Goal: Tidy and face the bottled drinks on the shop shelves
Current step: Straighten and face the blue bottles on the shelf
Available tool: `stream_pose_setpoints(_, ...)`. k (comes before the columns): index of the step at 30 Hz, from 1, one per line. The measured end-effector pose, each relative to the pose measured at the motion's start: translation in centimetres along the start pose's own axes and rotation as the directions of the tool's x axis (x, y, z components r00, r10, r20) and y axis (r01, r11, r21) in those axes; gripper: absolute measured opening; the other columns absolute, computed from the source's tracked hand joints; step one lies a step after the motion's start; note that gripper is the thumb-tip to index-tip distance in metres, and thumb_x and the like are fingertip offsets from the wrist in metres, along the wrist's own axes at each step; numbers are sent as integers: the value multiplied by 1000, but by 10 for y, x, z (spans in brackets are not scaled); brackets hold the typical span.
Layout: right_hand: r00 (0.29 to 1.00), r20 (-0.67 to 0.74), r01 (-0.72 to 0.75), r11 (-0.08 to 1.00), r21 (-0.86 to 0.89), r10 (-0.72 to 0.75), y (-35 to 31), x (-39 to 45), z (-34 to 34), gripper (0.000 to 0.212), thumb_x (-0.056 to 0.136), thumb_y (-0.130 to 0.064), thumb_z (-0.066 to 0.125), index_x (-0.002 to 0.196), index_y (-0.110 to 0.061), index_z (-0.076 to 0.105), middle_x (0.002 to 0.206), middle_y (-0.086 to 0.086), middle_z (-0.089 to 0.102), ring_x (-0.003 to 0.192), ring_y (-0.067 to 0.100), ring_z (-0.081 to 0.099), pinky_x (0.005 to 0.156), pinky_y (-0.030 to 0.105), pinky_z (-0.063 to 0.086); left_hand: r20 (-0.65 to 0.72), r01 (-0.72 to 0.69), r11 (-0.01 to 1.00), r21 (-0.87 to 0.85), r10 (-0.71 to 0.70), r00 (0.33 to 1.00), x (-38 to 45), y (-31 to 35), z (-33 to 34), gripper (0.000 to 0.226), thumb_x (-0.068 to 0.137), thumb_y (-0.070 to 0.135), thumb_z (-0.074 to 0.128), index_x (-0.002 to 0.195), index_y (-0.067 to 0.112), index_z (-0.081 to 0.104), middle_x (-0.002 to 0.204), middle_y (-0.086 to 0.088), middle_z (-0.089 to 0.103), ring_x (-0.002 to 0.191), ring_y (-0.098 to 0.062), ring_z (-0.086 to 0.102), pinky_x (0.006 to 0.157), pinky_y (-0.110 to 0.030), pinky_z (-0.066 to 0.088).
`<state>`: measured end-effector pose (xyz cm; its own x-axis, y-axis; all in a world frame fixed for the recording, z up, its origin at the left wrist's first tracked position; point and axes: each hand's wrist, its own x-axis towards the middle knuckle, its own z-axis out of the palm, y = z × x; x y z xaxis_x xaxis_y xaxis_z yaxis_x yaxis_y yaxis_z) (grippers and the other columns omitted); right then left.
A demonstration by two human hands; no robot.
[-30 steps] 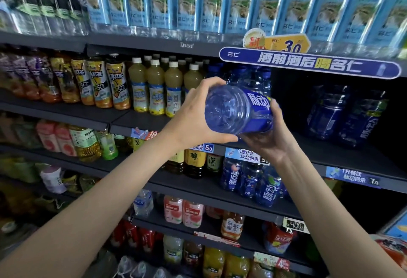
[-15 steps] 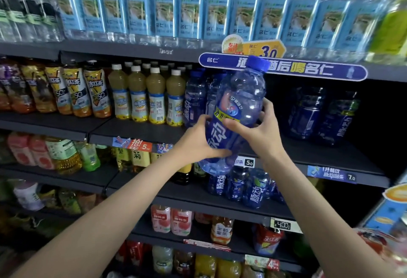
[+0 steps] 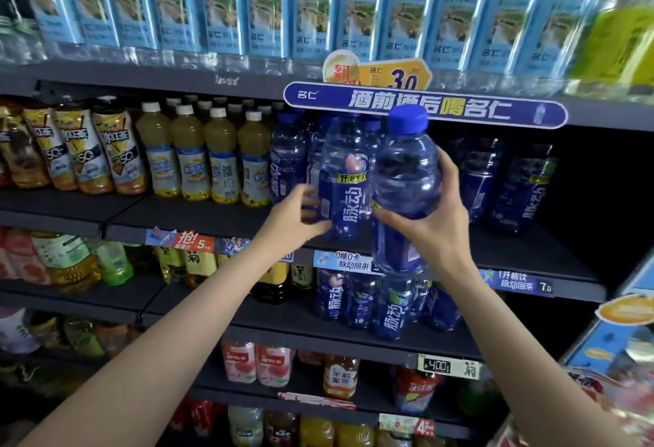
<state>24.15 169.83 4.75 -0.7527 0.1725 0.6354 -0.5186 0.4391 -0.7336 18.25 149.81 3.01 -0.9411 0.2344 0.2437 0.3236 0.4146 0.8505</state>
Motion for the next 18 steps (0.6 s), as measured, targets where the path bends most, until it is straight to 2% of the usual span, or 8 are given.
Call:
stream_pose_setpoints(2,996,-66,-55,998,-37,52,17,7,-10,98,60,-17,88,140,-25,33,114,-33,47,99,-14,51,83,-1,38,-104,29,999,37,-25,994,7,-3,-2,57,83,17,69,130,11,38,120,0,51,110,-17,54,89,-28,44)
stream_pose_setpoints(3,992,-95,-90,994,-56,85,25,11,-14,97,60,-17,88,140,-24,33,113,-30,48,102,-9,50,83,2,38,-138,49,998,42,-43,990,12,-5,-1,60,83,18,69,132,10,36,123,-2,50,112,-17,53,89,-27,43)
stream_pose_setpoints(9,942,-220,-265,964,-27,253,64,46,-17,99,65,-26,86,144,-21,27,140,3,47,125,19,47,100,27,38,-175,93,991,92,-76,982,51,-2,24,81,76,27,76,138,9,27,138,-7,42,125,-22,44,97,-28,35)
stream_pose_setpoints(14,937,-221,-295,951,-92,269,97,86,-1,101,67,-31,85,146,-18,23,142,8,46,128,26,46,104,35,38,-213,140,987,78,-120,970,74,1,38,70,77,24,76,130,8,33,136,-8,47,124,-25,45,89,-24,33)
stream_pose_setpoints(18,944,-80,-324,943,-69,319,122,108,-4,109,69,-28,83,149,-16,11,148,6,37,134,23,39,110,38,35,-220,144,989,35,-133,966,78,-6,47,83,77,26,76,140,11,24,139,-4,46,125,-22,46,95,-27,35)
